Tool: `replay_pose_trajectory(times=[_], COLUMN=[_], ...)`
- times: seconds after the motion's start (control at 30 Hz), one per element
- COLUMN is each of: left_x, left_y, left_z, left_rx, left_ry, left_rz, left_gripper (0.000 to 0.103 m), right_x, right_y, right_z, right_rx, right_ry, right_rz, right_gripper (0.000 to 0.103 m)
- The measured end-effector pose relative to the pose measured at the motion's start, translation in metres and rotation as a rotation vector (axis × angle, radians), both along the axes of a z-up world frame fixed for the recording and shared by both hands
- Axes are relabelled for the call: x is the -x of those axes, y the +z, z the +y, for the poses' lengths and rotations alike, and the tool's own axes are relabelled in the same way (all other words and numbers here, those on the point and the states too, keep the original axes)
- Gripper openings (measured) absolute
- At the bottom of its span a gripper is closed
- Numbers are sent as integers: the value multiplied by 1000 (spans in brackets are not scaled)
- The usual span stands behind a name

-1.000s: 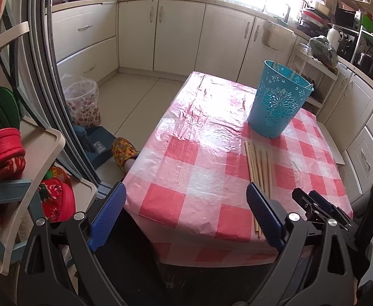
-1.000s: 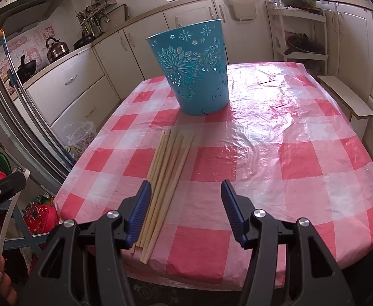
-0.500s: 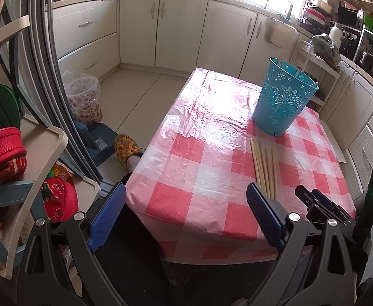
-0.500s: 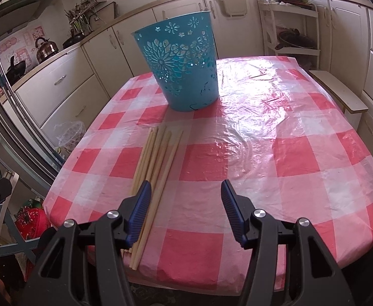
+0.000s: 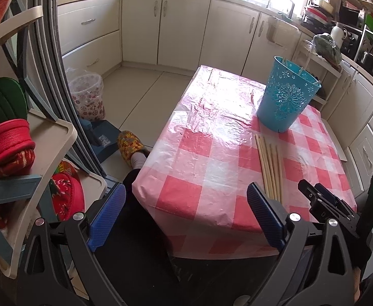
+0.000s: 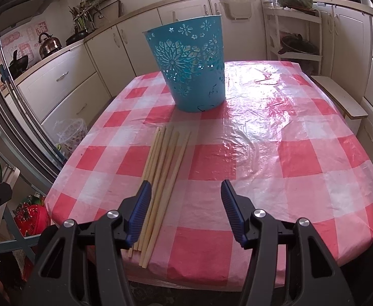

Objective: Organize utensils
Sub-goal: 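Move the open right tool back toward the chopstick pile, then grasp a wooden chopstick with the left tool while the right tool grasps another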

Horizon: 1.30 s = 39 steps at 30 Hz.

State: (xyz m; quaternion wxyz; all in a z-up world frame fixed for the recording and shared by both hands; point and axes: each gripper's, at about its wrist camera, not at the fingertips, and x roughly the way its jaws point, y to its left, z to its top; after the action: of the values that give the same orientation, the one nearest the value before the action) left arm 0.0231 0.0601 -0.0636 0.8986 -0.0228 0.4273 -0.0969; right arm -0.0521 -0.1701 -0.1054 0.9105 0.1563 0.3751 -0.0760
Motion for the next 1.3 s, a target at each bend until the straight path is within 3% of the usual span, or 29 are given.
replay_pose_trajectory(times=[0.23, 0.63, 0.77, 1.07, 1.3], left_x=[-4, -1, -5, -4, -10], left_y=[1, 5, -3, -13, -24], left_z=[21, 35, 48, 23, -4], left_rx=[31, 24, 40, 1, -21], left_ry=[76, 96, 132, 67, 11], left_rz=[9, 4, 26, 47, 73], left_gripper=[92, 92, 92, 92, 92], right_x=[4, 4, -1, -38, -75], right_y=[4, 6, 4, -11, -32], right_z=[-1, 3, 16, 13, 2], right_rx=[5, 0, 16, 23, 45], right_ry=[7, 35, 100, 68, 37], right_rz=[-14, -14, -1, 63, 141], right_gripper=[55, 55, 40, 35, 25])
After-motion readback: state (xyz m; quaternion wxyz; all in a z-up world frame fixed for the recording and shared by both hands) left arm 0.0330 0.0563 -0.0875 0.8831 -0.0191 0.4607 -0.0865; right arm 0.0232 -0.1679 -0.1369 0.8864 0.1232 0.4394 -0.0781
